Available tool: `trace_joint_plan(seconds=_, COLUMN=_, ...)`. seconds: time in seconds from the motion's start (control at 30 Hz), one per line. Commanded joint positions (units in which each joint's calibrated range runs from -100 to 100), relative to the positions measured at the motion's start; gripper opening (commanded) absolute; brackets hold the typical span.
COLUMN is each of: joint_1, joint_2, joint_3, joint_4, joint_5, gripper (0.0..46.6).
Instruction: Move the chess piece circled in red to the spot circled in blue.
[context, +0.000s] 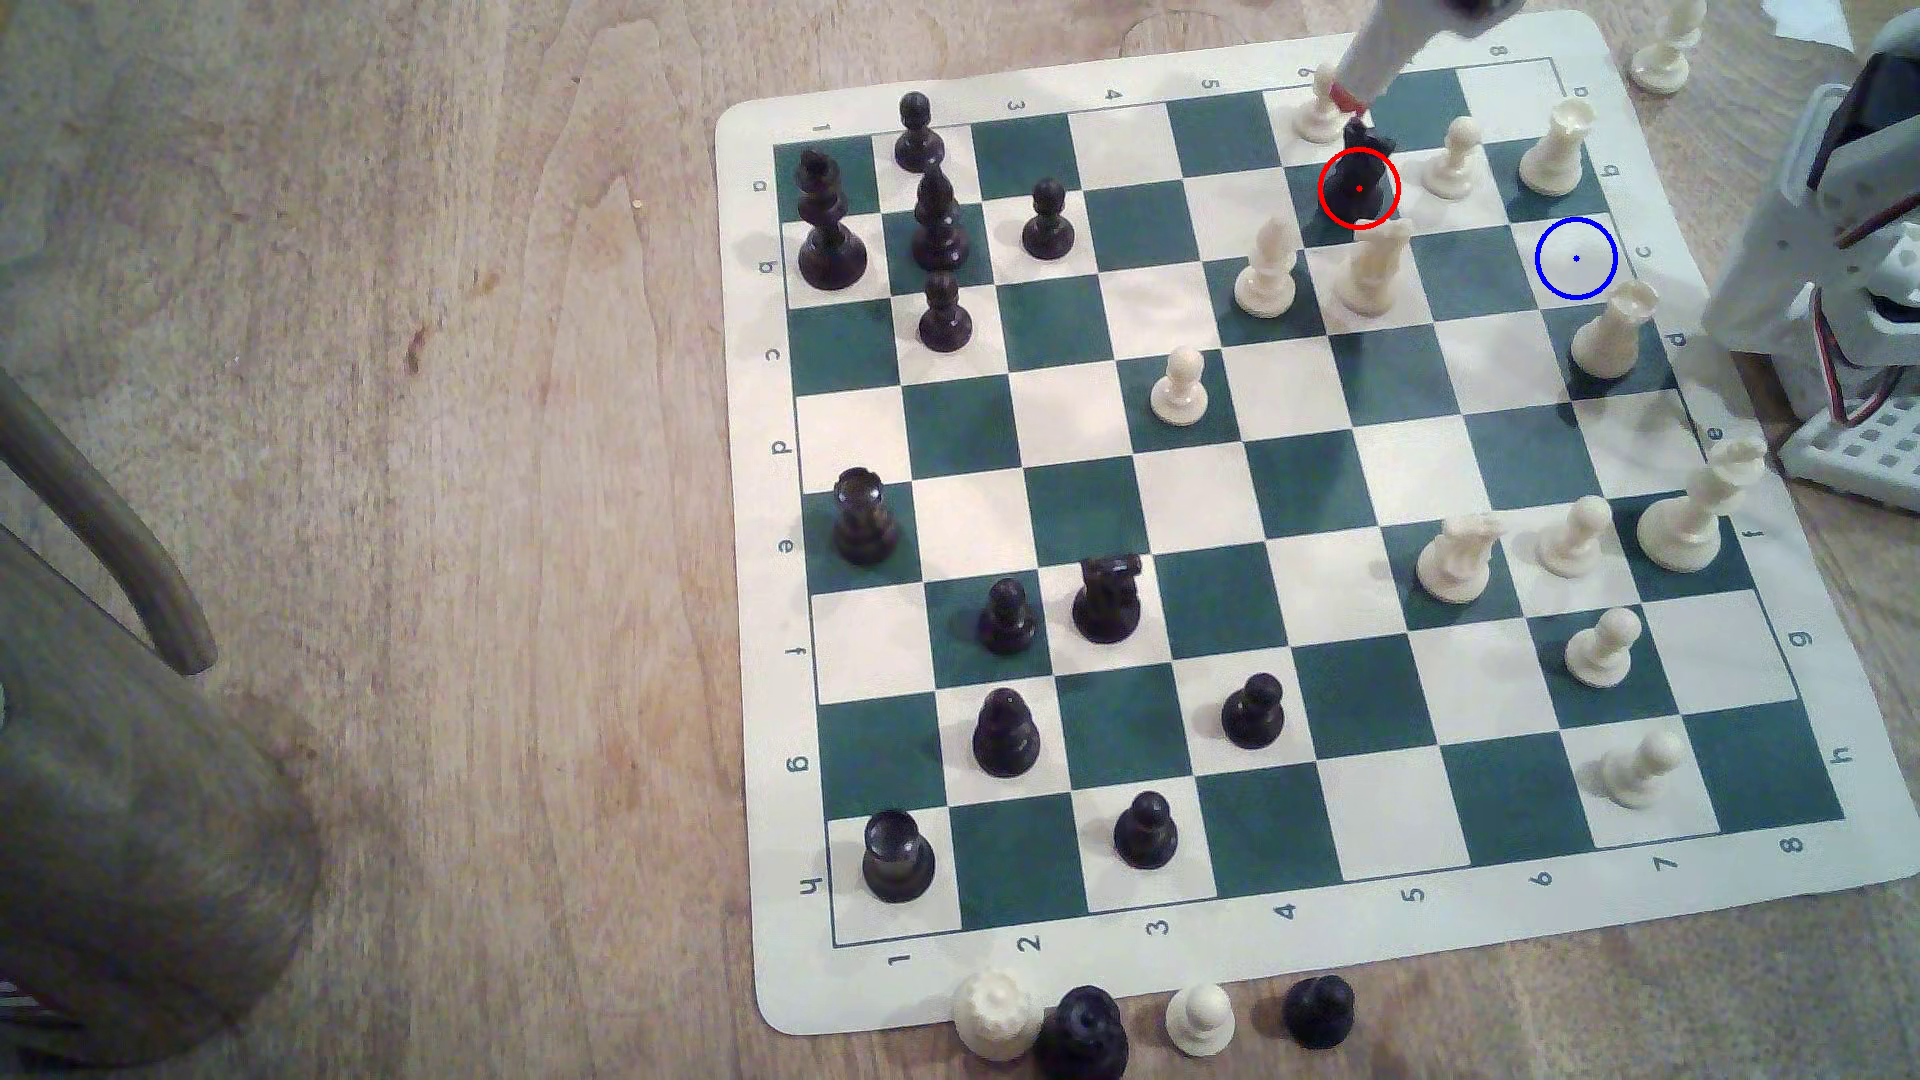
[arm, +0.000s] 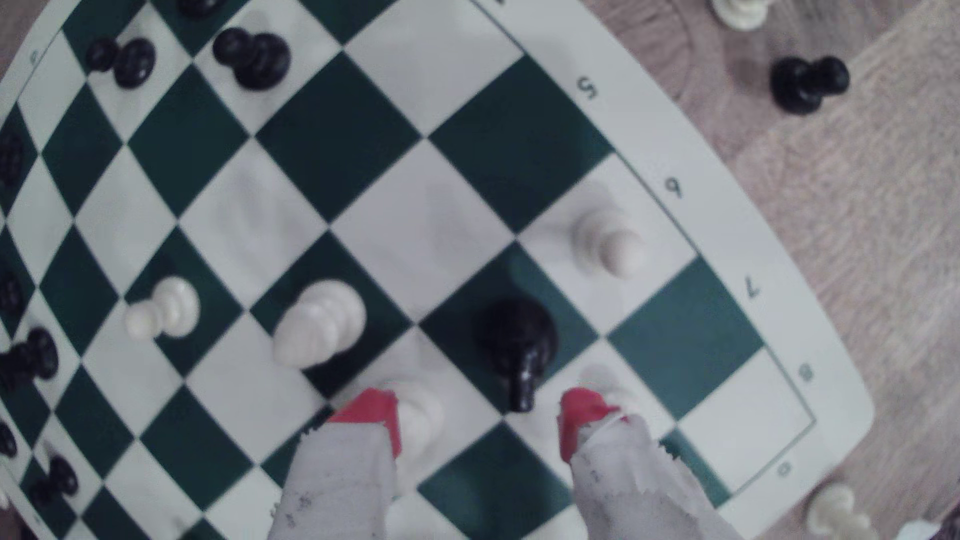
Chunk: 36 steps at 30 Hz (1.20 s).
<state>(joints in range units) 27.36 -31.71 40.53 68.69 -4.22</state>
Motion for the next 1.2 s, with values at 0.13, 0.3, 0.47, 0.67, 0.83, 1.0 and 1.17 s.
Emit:
trace_joint_plan(seconds=0.13, joint_1=-0.1, joint_2=4.29, joint_3=-3.0, joint_4=-1.53, joint_5=0.0, gripper=16.6)
trace_joint_plan(seconds=0.3, joint_1=-0.18, joint_2=7.69, joint_3=-2.73, joint_4=-3.17, joint_5=-0.1, gripper=16.3)
trace_joint_plan(seconds=0.47, joint_1=-0.18, joint_2=11.51, joint_3=-1.19, joint_4=-6.28, joint_5=0.1, gripper=16.1)
trace_joint_plan(seconds=0.67, joint_1=-0.1, joint_2=12.95, joint_3=-0.91, joint_4=-6.93, joint_5=0.44, gripper=15.9)
trace_joint_plan(seconds=0.83, joint_1=0.29, joint_2=14.91, joint_3=-0.91, joint_4=-6.85, joint_5=0.59, gripper=15.4)
trace_joint_plan(seconds=1.0, joint_1=-0.18, joint_2=15.16, joint_3=-0.73, joint_4=-7.18, joint_5=0.54, gripper=14.8)
trace_joint_plan(seconds=1.17, joint_1=0.13, joint_2=17.11, joint_3=-0.73, joint_4=-8.49, joint_5=0.59, gripper=14.8)
